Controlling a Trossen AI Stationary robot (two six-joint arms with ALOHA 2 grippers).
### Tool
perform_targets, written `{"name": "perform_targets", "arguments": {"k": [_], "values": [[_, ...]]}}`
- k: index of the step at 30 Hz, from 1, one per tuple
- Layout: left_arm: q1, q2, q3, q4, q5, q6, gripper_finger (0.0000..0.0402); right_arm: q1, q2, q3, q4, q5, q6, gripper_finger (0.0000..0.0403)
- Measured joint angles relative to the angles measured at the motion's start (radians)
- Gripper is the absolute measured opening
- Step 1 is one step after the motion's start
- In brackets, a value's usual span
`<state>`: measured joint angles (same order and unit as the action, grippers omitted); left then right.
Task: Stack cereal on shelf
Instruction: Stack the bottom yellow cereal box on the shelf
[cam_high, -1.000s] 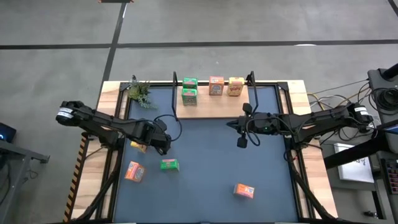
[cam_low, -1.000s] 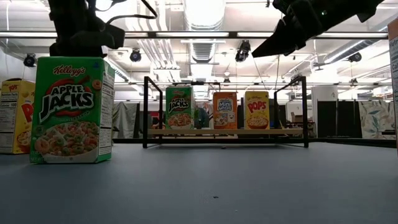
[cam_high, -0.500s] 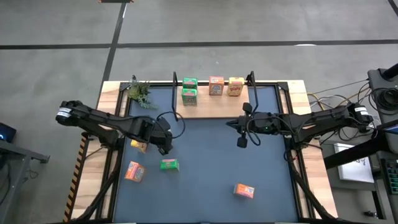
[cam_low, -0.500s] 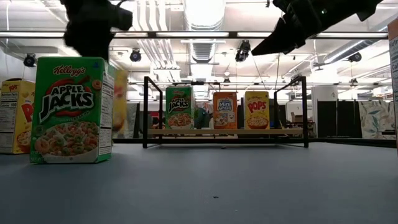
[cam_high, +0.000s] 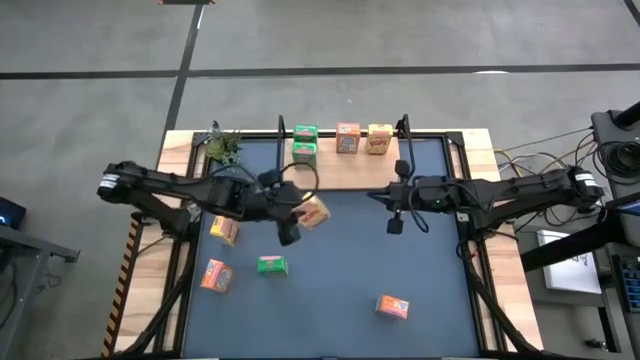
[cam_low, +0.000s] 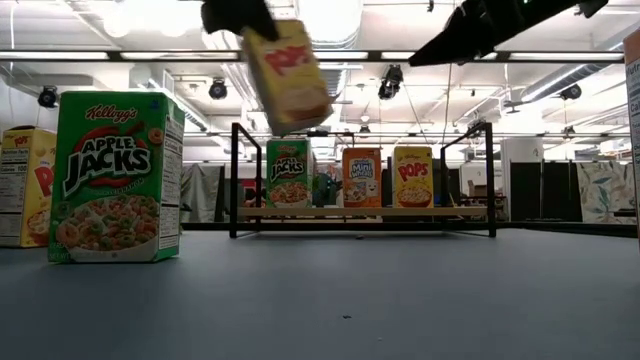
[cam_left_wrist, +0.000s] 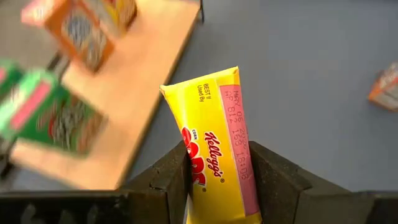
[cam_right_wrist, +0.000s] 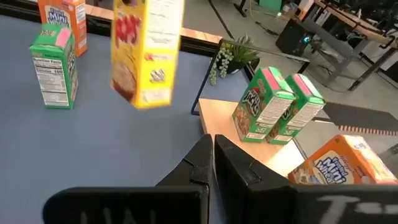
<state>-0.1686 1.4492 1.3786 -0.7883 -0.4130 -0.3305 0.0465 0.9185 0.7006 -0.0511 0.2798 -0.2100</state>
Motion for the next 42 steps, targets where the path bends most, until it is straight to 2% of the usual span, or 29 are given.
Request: {"name": "perform_targets", "arguments": {"k": [3,6,15,24,34,42], "values": [[0.032,0.052,0.016,0.086,0.000,0.092,0.0132,0.013,-0.034,0.000,-0.012,-0.008,0.000,0.0009],[0.072,0.112,0.037,0.169,0.000,0.177,0.0132,0.015,-0.075,0.000,-0.026,-0.066,-0.002,0.0009],[0.205,0.286,0.150,0.238,0.003,0.325,0.0132,0.015,-0.154,0.000,-0.028,-0.235,-0.009,0.0009],[0.307,0.367,0.165,0.347,0.083,0.364,0.0132,0.015,-0.152,-0.001,-0.034,-0.236,0.008,0.0009],[0.350,0.424,0.165,0.442,0.084,0.379,0.0132,0.015,-0.150,-0.002,-0.049,-0.236,0.038,0.0009],[0.370,0.434,0.165,0.437,0.084,0.379,0.0140,0.015,-0.150,-0.002,-0.049,-0.235,0.046,0.0009]]}}
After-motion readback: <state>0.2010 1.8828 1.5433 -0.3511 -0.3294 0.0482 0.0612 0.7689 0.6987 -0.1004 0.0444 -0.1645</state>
